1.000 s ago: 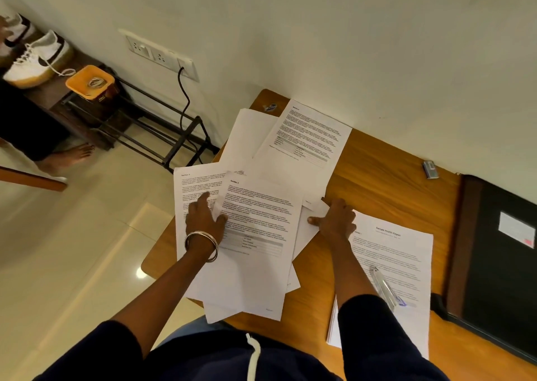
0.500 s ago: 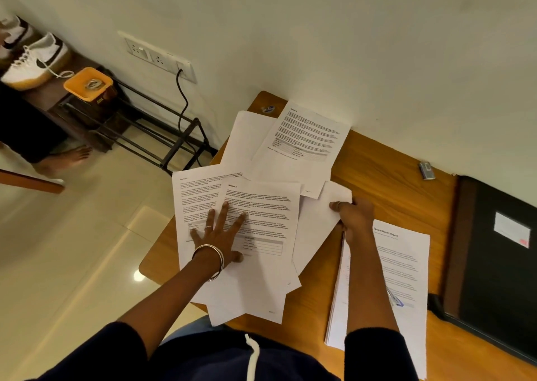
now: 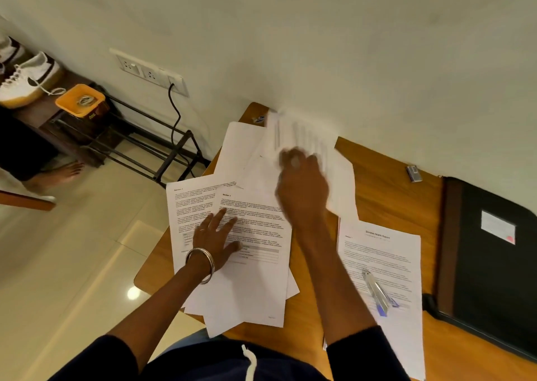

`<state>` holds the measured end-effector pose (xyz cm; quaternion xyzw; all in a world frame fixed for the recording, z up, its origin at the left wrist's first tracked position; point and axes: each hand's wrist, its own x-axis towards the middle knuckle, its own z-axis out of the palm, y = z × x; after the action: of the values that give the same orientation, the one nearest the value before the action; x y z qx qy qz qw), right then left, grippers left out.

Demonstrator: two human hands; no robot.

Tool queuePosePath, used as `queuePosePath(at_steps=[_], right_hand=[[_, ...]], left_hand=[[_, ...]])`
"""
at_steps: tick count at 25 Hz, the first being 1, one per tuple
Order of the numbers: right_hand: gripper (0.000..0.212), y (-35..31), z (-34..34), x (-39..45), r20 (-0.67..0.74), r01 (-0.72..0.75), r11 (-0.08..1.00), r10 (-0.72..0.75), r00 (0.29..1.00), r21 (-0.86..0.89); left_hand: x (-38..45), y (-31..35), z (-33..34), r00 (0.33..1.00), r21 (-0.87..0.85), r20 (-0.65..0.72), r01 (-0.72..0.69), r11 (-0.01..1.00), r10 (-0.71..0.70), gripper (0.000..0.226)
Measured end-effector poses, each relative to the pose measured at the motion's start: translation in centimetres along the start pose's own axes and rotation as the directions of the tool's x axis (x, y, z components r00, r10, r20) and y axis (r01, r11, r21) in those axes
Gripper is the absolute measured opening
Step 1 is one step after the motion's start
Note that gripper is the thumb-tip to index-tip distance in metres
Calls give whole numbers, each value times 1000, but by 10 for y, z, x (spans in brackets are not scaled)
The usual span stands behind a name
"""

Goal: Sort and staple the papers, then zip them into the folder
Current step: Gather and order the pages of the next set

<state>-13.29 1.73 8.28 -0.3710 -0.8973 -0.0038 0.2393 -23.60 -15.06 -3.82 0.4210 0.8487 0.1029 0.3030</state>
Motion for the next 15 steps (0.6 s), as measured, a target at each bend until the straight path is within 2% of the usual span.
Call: queuePosePath(at_steps=[1, 2, 3, 4, 5, 7, 8, 9, 11, 12, 15], right_hand=[[31, -18, 18, -20, 141, 37, 999, -34, 989, -21], [33, -33, 35, -40, 244, 47, 998, -38, 969, -30], [38, -44, 49, -58, 351, 16, 1000, -10, 936, -15], [42, -49, 65, -74, 476, -38, 997, 3, 880, 64], [44, -51, 77, -88, 607, -85, 983, -33, 794, 164], [42, -48, 89, -105, 732, -114, 926, -204, 650, 359], [41, -42, 92, -111, 734, -86, 916, -254, 630, 391], [42, -33, 94, -115, 725, -60, 928, -245, 643, 367], [49, -9, 98, -120, 667, -88, 961, -114, 736, 261], [53, 4, 98, -123, 657, -113, 974, -45, 753, 196], [61, 31, 101, -130, 730, -105, 988, -11, 684, 113]], left_hand=[[0, 4, -6, 999, -285, -52, -10, 958, -5, 61], [-1, 11, -13, 996, -614, -49, 24, 789, -69, 48], [-3, 17, -18, 989, -836, 25, 101, 540, -146, 35], [-4, 20, -22, 971, -928, 125, 188, 322, -204, 27], [-4, 20, -22, 953, -945, 193, 244, 216, -235, 24], [-5, 16, -14, 938, -934, 210, 276, 226, -275, 26], [-4, 12, -10, 934, -932, 192, 269, 243, -301, 32], [-3, 7, -6, 924, -934, 179, 268, 237, -336, 38], [-3, 1, -1, 903, -948, 182, 266, 174, -389, 47], [-3, 2, -1, 897, -958, 187, 257, 129, -400, 51], [-3, 2, 0, 888, -966, 207, 251, 56, -410, 55]])
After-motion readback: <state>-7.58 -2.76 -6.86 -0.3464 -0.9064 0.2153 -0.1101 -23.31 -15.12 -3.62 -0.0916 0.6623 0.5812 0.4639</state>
